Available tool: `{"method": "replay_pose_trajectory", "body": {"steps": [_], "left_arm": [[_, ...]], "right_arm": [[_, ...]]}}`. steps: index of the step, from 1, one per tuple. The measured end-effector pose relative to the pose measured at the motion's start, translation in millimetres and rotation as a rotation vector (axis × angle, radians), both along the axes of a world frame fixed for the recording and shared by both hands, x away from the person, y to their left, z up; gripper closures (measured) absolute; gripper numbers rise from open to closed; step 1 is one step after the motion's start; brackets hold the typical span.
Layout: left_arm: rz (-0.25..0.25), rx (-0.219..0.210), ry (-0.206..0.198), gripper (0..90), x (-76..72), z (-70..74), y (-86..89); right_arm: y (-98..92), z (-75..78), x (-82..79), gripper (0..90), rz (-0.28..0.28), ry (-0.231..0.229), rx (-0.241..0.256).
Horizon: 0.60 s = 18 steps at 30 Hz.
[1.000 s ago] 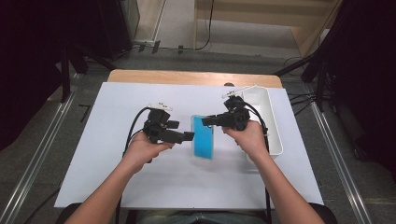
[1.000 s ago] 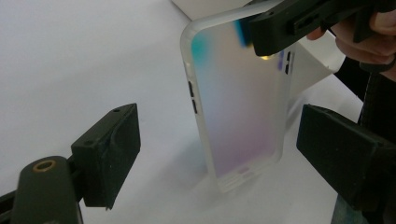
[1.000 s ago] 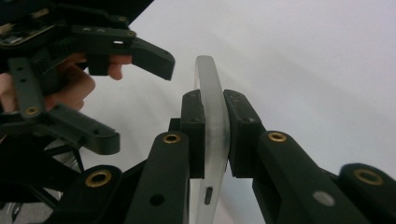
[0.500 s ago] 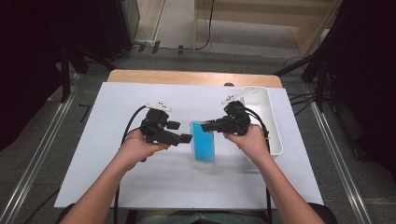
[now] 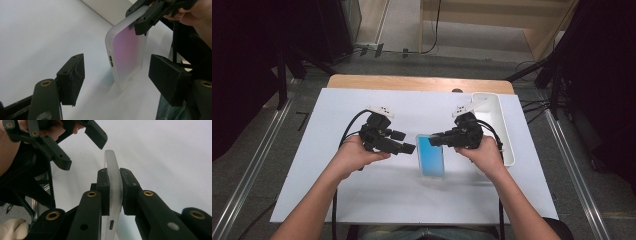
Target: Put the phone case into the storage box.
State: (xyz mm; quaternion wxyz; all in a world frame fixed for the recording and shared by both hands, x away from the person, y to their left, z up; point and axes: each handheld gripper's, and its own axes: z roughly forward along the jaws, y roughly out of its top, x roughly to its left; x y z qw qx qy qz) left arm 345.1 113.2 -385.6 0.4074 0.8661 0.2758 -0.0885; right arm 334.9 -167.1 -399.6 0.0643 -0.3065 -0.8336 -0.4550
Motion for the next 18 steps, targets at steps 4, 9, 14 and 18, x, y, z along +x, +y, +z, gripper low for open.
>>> {"method": "replay_pose_trajectory", "body": {"steps": [4, 9, 14, 18], "left_arm": [[-0.021, 0.012, -0.011, 28.9, -0.7, 2.5, -0.5], [-0.06, 0.016, -0.02, 29.0, -0.8, 6.3, -0.5], [-0.088, 0.023, -0.035, 28.9, -1.2, 10.6, -0.8], [-0.1, 0.032, -0.043, 28.9, -2.0, 12.6, -3.1]], "right_arm": [[-0.6, 0.4, -2.9, 77.6, 0.019, -0.018, -0.003], [0.0, 1.3, -7.3, 77.6, 0.049, -0.05, -0.012], [1.7, 1.4, -10.3, 77.6, 0.089, -0.089, -0.014], [3.8, 1.2, -12.5, 77.6, 0.124, -0.115, -0.016]]}}
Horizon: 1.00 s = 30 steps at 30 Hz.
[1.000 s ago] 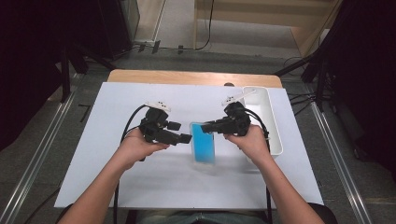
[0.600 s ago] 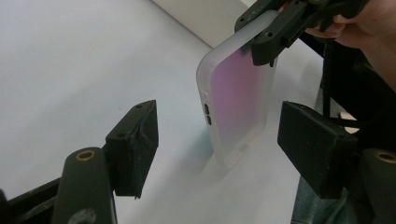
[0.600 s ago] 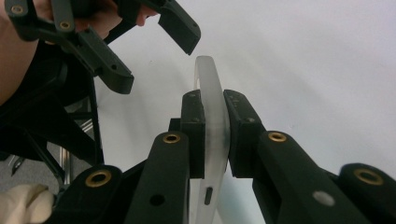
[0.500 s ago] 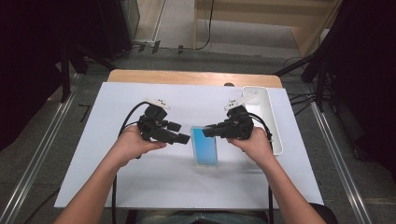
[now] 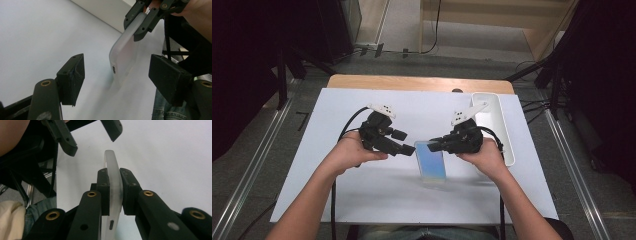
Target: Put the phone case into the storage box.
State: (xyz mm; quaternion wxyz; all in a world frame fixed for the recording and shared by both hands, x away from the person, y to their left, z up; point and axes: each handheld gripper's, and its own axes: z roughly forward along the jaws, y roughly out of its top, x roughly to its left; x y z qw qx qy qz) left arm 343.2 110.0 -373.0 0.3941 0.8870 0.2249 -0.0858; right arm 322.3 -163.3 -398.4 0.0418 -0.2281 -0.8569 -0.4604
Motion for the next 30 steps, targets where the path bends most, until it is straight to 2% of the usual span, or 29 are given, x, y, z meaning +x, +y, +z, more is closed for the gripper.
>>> {"method": "replay_pose_trajectory", "body": {"steps": [6, 9, 15, 20, 22, 30], "left_arm": [[-0.042, 0.014, -0.013, 33.0, 0.9, 3.4, -0.7], [-0.061, 0.026, -0.015, 36.8, 1.6, 4.5, -1.6], [-0.095, 0.041, -0.014, 37.6, 4.8, 4.7, -2.8], [-0.104, 0.052, 0.003, 43.2, 6.9, 4.2, -4.1], [-0.108, 0.057, -0.004, 45.0, 7.4, 4.5, -5.1], [-0.17, 0.071, -0.007, 57.8, 5.8, 3.8, -8.3]], "right_arm": [[3.0, -0.8, -0.9, 77.6, 0.054, -0.018, 0.0], [4.2, -0.9, 0.1, 77.6, 0.073, -0.017, -0.006], [7.2, 0.4, 4.3, 77.5, 0.092, -0.002, 0.003], [9.4, -0.4, 7.0, 77.6, 0.107, 0.016, 0.005], [10.5, -0.5, 8.0, 77.5, 0.115, 0.021, 0.004], [16.4, 0.5, 9.8, 77.5, 0.144, 0.035, 0.011]]}}
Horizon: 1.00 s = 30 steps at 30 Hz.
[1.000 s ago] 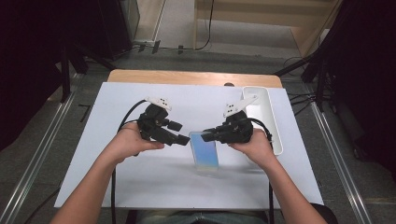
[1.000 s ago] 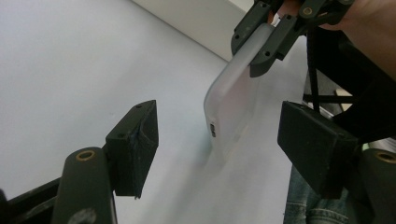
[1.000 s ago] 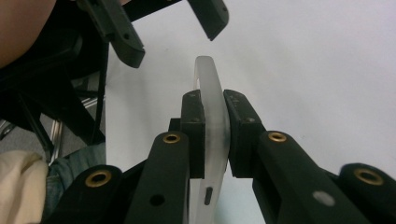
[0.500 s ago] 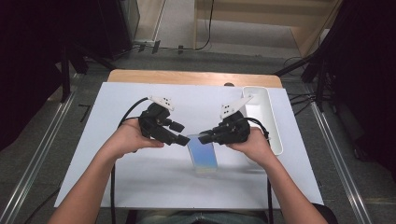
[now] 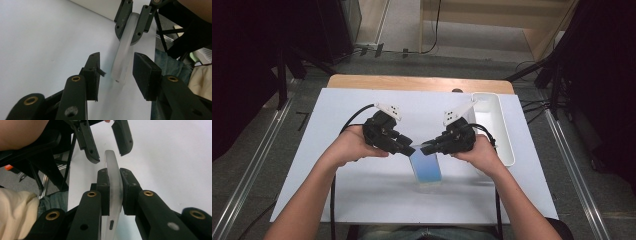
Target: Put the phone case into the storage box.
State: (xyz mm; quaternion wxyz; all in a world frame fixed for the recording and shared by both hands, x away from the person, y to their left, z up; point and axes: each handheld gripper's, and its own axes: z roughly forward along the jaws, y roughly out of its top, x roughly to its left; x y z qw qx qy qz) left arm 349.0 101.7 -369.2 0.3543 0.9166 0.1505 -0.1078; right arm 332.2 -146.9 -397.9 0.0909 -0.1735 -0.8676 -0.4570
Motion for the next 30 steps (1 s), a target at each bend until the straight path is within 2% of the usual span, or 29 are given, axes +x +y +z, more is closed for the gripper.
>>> {"method": "replay_pose_trajectory", "body": {"steps": [11, 18, 30], "left_arm": [[-0.043, 0.013, -0.001, 67.3, -1.9, -3.5, -2.2], [-0.063, 0.028, 0.006, 70.7, -2.0, -4.9, -3.4], [-0.093, 0.032, -0.012, 77.7, -3.5, -6.4, -4.5]], "right_arm": [[3.8, -0.6, 0.0, 77.5, 0.042, 0.009, 0.003], [4.6, -0.8, 0.2, 77.5, 0.049, 0.013, 0.005], [5.9, -2.0, 1.9, 77.6, 0.049, 0.043, 0.004]]}}
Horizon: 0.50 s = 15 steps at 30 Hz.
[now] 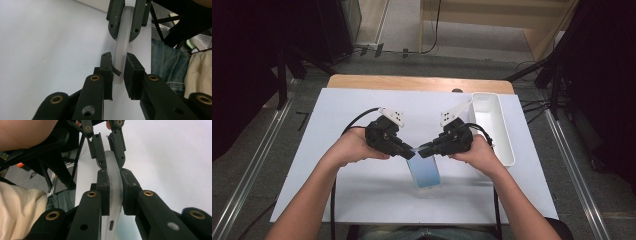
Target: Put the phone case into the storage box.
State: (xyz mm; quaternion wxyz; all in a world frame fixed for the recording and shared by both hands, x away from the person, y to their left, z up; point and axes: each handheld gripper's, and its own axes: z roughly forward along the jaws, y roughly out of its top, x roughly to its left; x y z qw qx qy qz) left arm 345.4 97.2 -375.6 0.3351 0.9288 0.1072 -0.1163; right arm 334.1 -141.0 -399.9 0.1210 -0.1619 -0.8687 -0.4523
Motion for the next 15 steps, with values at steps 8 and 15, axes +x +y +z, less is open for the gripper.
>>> {"method": "replay_pose_trajectory", "body": {"steps": [8, 15], "left_arm": [[0.003, -0.015, -0.029, 79.6, -1.1, 1.4, 0.0], [0.0, -0.018, -0.014, 80.0, 0.3, 2.1, 0.9]], "right_arm": [[-1.6, -0.5, 2.3, 77.4, -0.009, 0.018, 0.006], [-1.5, -0.3, 3.2, 76.5, -0.02, 0.038, 0.015]]}}
